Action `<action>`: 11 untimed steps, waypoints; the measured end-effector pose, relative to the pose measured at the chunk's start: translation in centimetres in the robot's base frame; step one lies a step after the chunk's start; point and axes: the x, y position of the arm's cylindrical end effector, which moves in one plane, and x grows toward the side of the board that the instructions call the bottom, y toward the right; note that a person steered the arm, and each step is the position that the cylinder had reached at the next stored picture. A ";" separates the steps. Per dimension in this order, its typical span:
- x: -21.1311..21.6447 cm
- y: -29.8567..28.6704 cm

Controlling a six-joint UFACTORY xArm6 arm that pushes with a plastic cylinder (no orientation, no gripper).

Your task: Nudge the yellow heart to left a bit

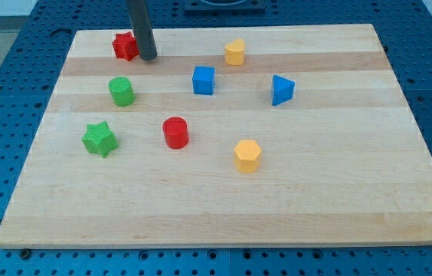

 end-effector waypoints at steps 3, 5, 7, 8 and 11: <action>-2.5 -5.0; -4.4 13.2; -3.5 26.8; -1.2 26.9; -2.1 17.2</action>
